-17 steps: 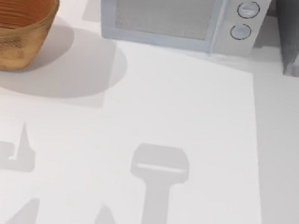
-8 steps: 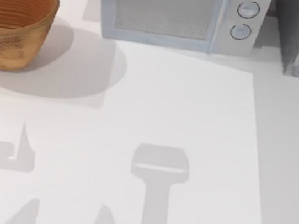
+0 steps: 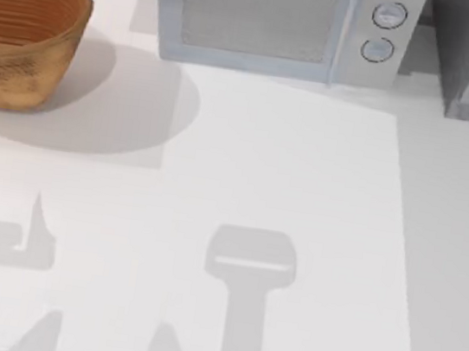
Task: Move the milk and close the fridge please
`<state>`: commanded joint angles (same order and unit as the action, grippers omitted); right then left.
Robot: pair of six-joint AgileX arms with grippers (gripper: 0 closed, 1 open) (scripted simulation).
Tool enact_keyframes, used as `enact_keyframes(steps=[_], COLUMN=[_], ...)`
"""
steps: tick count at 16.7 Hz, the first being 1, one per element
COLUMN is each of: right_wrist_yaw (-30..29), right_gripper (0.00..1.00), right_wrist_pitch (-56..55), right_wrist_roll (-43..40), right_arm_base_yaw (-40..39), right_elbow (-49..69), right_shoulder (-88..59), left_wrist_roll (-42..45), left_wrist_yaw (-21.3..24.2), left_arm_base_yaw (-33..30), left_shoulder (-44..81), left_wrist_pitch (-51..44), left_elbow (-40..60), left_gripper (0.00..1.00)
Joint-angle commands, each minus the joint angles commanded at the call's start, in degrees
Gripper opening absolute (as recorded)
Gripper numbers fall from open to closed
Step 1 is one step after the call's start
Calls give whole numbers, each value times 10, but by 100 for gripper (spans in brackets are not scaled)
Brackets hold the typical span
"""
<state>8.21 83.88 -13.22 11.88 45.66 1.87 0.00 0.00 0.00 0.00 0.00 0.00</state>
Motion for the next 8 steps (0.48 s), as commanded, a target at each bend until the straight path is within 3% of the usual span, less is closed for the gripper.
enact_keyframes(steps=[8], right_wrist_yaw=[215], right_gripper=[100], right_wrist_pitch=[0], right_wrist_roll=[-428], right_arm_base_yaw=[377], right_elbow=[176], right_shoulder=[-412], left_wrist_roll=[0], left_wrist_yaw=[0], left_arm_base_yaw=[0], left_shoulder=[0], left_wrist_pitch=[0], left_elbow=[0], left_gripper=[100])
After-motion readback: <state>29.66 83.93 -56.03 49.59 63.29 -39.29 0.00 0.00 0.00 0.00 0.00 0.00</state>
